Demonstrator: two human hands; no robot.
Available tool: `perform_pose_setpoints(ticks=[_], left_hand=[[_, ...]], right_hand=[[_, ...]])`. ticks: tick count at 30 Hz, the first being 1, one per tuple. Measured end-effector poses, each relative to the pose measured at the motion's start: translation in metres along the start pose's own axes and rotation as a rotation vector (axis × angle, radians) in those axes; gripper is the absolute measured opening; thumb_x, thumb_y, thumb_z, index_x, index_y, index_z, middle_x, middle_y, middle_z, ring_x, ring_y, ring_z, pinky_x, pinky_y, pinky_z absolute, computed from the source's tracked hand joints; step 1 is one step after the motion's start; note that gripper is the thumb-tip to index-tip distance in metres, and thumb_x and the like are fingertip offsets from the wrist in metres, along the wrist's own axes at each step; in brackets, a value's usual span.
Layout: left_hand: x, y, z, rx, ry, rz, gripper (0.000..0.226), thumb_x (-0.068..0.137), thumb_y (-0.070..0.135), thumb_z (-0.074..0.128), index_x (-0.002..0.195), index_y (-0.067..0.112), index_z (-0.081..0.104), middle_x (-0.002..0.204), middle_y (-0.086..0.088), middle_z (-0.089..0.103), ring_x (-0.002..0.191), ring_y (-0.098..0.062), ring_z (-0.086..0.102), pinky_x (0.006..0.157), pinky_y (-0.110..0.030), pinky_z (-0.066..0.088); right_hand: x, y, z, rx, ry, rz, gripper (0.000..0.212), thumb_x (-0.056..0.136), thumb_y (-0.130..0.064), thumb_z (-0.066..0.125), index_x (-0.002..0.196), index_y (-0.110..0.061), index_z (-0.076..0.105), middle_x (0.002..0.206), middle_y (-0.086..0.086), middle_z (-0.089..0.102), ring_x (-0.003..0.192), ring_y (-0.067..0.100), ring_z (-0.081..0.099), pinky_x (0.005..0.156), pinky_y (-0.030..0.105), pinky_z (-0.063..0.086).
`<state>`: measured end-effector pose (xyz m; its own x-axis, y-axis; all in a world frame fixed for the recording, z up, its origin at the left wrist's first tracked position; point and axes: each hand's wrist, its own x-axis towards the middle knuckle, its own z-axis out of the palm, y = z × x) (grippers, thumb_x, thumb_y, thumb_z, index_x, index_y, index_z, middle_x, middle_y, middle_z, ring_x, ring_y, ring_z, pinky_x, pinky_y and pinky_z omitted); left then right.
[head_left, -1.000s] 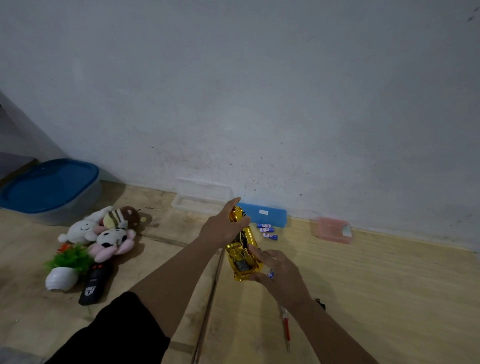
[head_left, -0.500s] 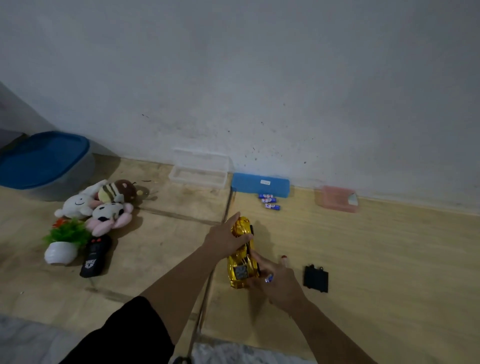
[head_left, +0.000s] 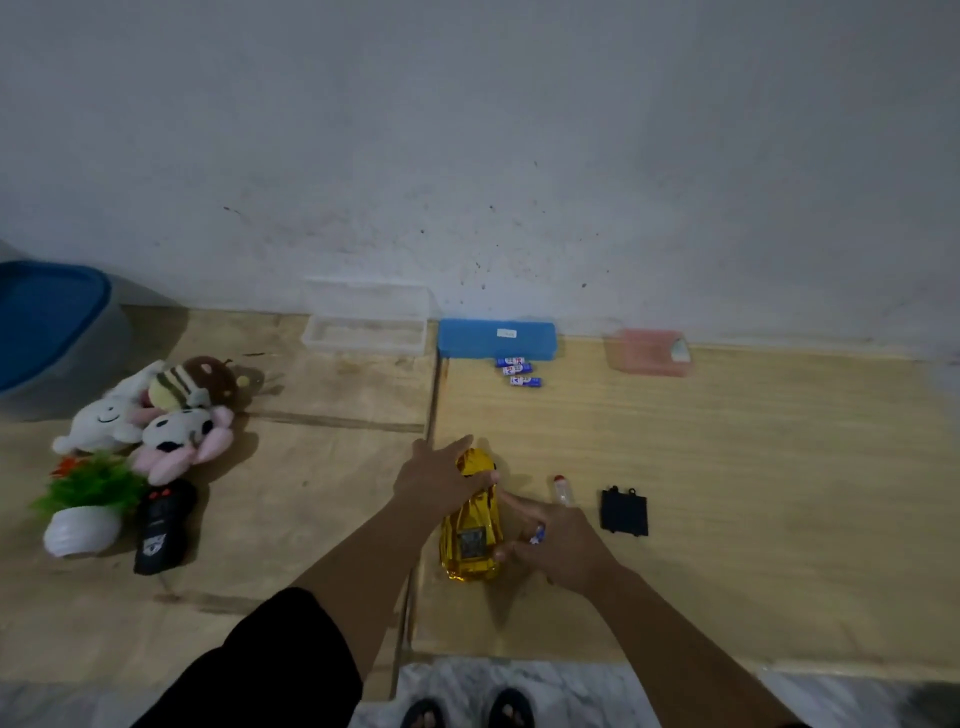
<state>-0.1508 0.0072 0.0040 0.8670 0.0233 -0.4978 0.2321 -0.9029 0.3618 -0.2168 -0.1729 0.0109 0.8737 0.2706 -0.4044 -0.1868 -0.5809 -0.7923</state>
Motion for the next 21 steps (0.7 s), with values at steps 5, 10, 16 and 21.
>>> perform_pose_setpoints(ticks=[5, 10, 16, 21], left_hand=[[0.000, 0.026, -0.028, 0.169, 0.110, 0.091, 0.072, 0.081, 0.077, 0.026, 0.145, 0.045, 0.013, 0.145, -0.013, 0.027, 0.126, -0.032, 0.042, 0.096, -0.045, 0.041], [0.013, 0.077, -0.059, 0.153, 0.267, 0.319, 0.073, 0.080, 0.075, 0.034, 0.144, 0.042, 0.023, 0.133, -0.005, 0.039, 0.121, -0.023, 0.042, 0.094, -0.040, 0.039], [0.050, 0.147, -0.041, 0.245, 0.277, 0.464, 0.075, 0.080, 0.072, 0.043, 0.144, 0.040, 0.023, 0.145, -0.001, 0.034, 0.133, -0.023, 0.030, 0.101, -0.046, 0.033], [0.095, 0.199, -0.006, 0.250, 0.288, 0.472, 0.074, 0.083, 0.060, 0.052, 0.146, 0.036, 0.021, 0.150, 0.005, 0.028, 0.137, -0.018, 0.024, 0.104, -0.043, 0.030]], right_hand=[[-0.002, -0.023, -0.046, -0.065, 0.227, 0.029, 0.070, 0.074, -0.037, 0.075, 0.135, -0.041, 0.041, 0.093, -0.005, 0.063, 0.093, 0.011, 0.059, 0.080, 0.018, 0.041], [0.003, -0.034, -0.117, -0.268, 0.455, 0.048, 0.062, 0.084, -0.033, 0.065, 0.139, -0.034, 0.038, 0.116, 0.005, 0.058, 0.100, 0.016, 0.054, 0.084, 0.024, 0.039], [0.029, 0.001, -0.187, -0.486, 0.586, 0.100, 0.054, 0.089, -0.033, 0.059, 0.139, -0.027, 0.040, 0.133, 0.006, 0.049, 0.109, 0.024, 0.056, 0.089, 0.033, 0.045], [0.071, 0.047, -0.228, -0.607, 0.525, 0.056, 0.046, 0.091, -0.032, 0.055, 0.135, -0.027, 0.044, 0.138, 0.000, 0.046, 0.107, 0.025, 0.059, 0.086, 0.034, 0.048]])
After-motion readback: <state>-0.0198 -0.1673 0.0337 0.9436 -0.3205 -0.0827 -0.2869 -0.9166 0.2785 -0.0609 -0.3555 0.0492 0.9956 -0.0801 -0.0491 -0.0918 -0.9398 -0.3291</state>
